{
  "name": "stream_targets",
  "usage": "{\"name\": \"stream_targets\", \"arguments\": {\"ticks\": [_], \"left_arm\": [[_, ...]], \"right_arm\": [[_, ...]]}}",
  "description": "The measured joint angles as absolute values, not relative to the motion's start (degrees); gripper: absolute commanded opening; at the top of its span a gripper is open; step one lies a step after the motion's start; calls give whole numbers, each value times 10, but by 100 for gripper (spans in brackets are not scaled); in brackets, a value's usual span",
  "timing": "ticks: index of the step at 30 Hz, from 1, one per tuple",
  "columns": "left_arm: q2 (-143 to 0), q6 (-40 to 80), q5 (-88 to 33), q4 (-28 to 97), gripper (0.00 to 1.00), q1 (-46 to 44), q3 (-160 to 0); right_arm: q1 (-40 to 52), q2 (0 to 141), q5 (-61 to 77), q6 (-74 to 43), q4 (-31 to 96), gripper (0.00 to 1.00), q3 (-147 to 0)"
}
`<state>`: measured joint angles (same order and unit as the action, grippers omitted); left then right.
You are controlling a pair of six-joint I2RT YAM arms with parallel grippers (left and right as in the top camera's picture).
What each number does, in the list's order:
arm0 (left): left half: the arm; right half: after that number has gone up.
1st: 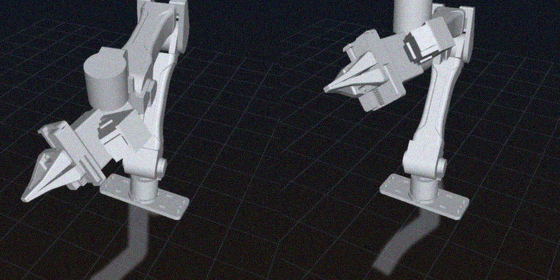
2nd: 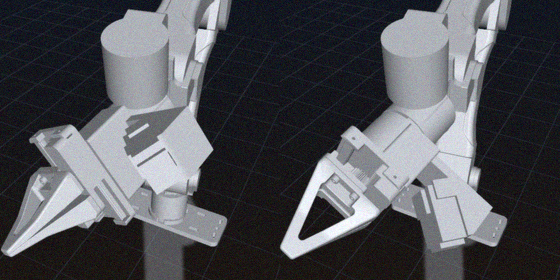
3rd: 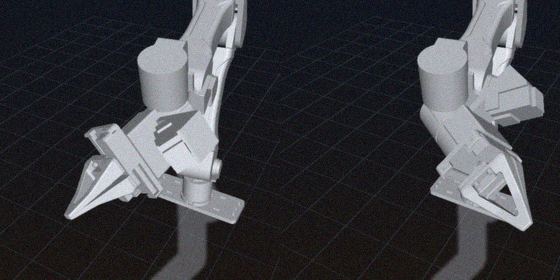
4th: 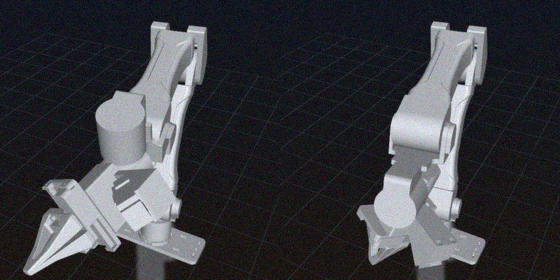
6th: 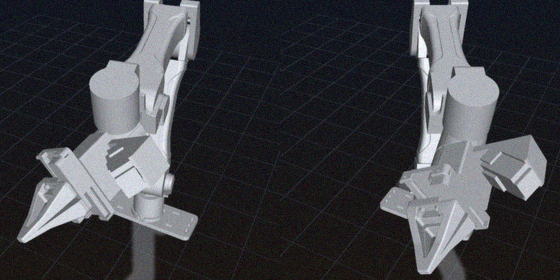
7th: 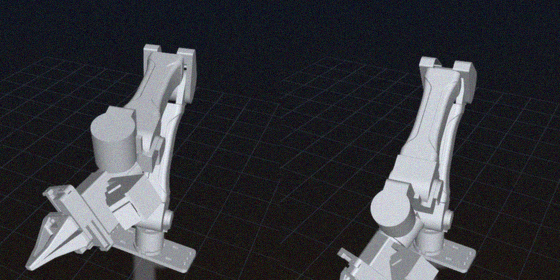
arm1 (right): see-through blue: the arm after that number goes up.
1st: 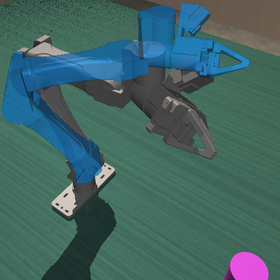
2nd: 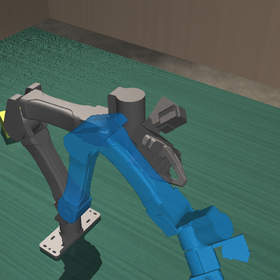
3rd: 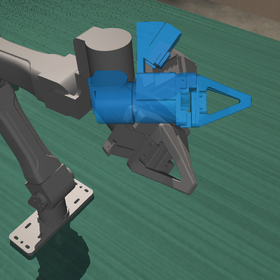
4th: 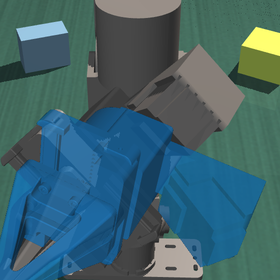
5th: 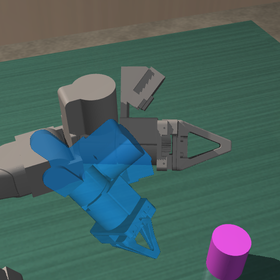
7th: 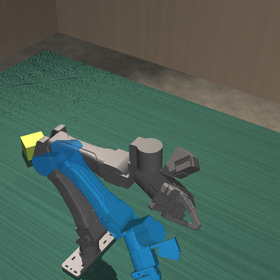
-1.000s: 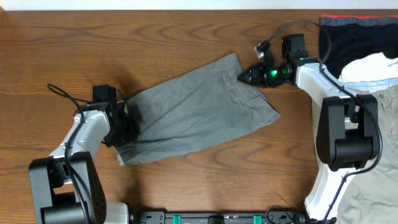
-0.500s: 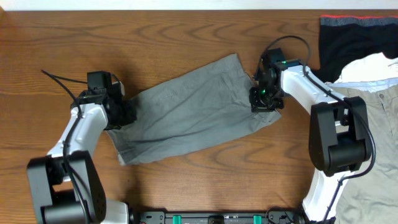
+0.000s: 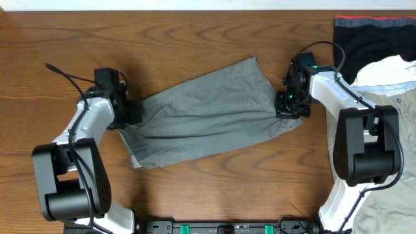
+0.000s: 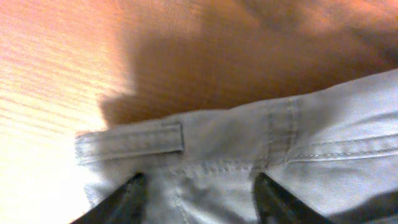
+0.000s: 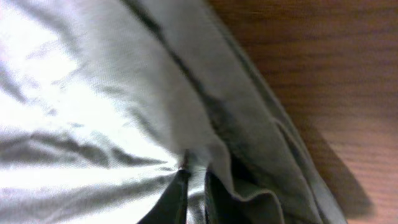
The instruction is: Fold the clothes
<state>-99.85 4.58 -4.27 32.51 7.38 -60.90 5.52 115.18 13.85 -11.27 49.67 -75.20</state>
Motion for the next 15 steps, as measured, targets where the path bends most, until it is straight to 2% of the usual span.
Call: {"name": "stream_targets", "arguments": {"ticks": [3, 5, 9, 11, 13, 15], "left_arm": [[-981, 45, -43, 375, 79, 75, -664], [-957, 46, -43, 415, 80, 75, -704], [-896, 61, -43, 485, 84, 75, -741], [-869, 83, -43, 526, 84, 75, -745], [-858, 105, -44, 561, 84, 75, -746], [-858, 124, -45, 583, 84, 75, -745]], "right_arm": [[51, 1145, 161, -76, 492, 18, -750], [50, 1124, 168, -61, 491, 18, -747], [51, 1046, 182, -46, 478, 30, -745], [55, 1006, 199, -38, 462, 41, -747], [67, 988, 224, -23, 441, 42, -750], [88, 990, 242, -15, 422, 35, -752]]}}
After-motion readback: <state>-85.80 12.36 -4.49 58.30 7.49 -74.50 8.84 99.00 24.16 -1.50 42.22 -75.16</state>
